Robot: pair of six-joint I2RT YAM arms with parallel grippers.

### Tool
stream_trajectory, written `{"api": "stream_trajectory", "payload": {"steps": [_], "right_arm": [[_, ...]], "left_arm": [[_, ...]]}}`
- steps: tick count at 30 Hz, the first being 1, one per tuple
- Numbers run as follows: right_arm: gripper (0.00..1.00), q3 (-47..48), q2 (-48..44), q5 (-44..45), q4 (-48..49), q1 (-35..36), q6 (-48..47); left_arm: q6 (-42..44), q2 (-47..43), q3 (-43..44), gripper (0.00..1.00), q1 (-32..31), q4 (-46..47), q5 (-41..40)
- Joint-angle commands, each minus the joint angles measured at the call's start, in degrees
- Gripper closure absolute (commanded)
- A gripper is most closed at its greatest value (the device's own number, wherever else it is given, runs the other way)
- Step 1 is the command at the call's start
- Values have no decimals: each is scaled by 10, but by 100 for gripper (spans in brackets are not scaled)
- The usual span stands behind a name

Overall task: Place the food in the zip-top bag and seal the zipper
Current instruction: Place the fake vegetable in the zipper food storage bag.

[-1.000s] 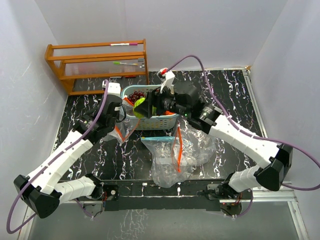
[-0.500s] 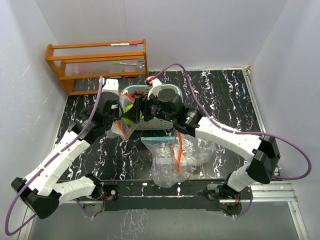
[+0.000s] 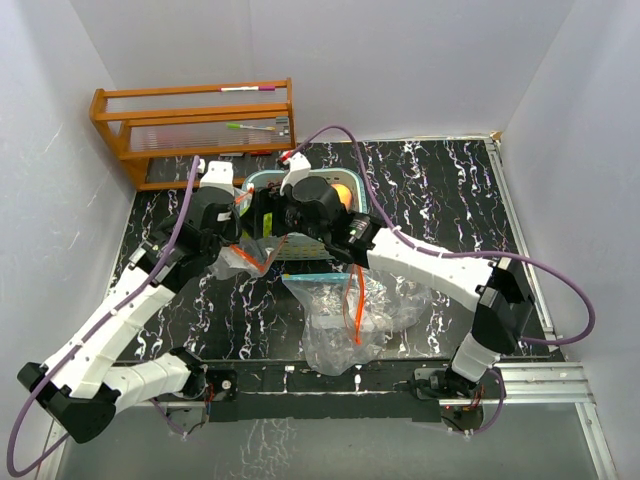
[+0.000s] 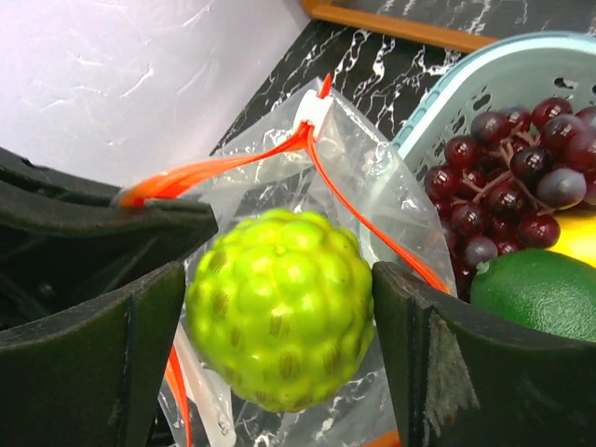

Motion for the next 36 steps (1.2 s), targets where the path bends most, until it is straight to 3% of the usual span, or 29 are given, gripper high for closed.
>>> {"api": "stream_trajectory", "payload": {"steps": [1, 5, 7, 16, 23, 27, 30, 36], "right_arm": [[13, 45, 5, 26, 31, 6, -13], [10, 49, 4, 8, 28, 10, -16], [3, 55, 6, -2, 18, 13, -18], [2, -3, -80, 27, 11, 23, -28], [1, -61, -168, 82, -4, 23, -41], [1, -71, -189, 168, -47, 21, -31], [1, -53, -178, 217, -110, -6, -3], [4, -5, -105, 161, -178, -111, 12]], "left_arm": [[-4, -20, 13, 100, 3, -15, -3], [-3, -21, 13, 100, 2, -14, -6], [-3, -20, 11, 100, 2, -12, -5], [7, -12, 4, 100, 2, -18, -43], [0, -23, -23, 100, 3, -10, -63], [-4, -24, -21, 100, 3, -14, -68], [-4, -30, -19, 100, 3, -19, -73], [-4, -45, -23, 100, 3, -15, -66]]}}
